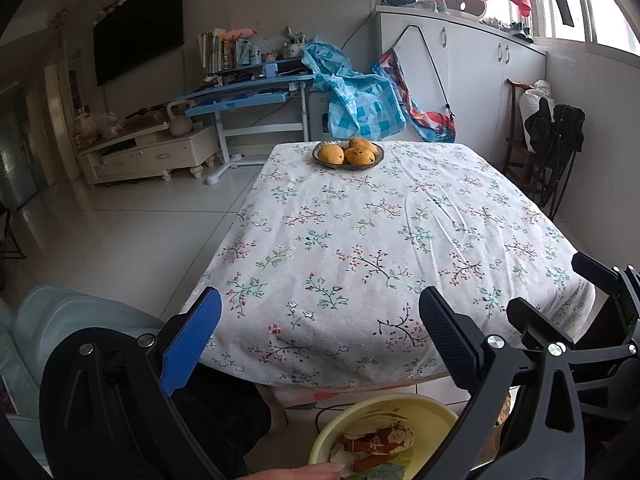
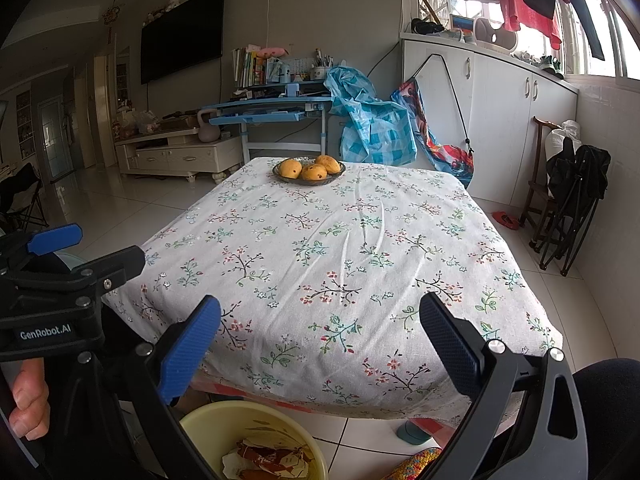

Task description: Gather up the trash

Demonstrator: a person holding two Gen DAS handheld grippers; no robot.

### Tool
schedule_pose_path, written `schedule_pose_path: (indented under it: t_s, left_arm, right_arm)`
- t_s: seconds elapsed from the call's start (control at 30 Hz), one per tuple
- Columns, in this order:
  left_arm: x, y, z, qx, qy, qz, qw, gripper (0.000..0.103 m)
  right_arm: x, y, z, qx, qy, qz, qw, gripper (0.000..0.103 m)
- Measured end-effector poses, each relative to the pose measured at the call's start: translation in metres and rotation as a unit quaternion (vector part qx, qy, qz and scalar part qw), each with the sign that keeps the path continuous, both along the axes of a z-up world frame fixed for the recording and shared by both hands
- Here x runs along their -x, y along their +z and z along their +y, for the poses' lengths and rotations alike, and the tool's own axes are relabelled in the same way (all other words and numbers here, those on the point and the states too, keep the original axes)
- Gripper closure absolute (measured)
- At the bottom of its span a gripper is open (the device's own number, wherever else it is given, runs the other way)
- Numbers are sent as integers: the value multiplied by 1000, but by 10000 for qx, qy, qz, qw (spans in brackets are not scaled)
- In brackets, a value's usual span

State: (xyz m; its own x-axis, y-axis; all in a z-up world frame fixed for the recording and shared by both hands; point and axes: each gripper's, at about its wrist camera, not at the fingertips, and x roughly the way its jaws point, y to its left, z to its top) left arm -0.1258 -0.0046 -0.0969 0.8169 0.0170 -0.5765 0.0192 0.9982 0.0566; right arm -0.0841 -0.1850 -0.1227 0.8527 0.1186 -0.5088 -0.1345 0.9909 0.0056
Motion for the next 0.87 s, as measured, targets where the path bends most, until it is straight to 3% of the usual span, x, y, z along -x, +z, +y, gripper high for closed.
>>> schedule_pose_path:
  t_s: [0.23,0.53,0.87]
  left_arm:
    - [1,0,10,240,18,-76,9997,7]
    - [0,1,10,6,40,-99,9999,7]
    - [-5,-2,11,40,69,108,9999,7]
  right_arm:
    - [1,-3,0,-18,9,12,10000,8]
    - [1,-6,-1,-29,3,21,10000,8]
    - [1,-6,-7,-12,3,64,10000,8]
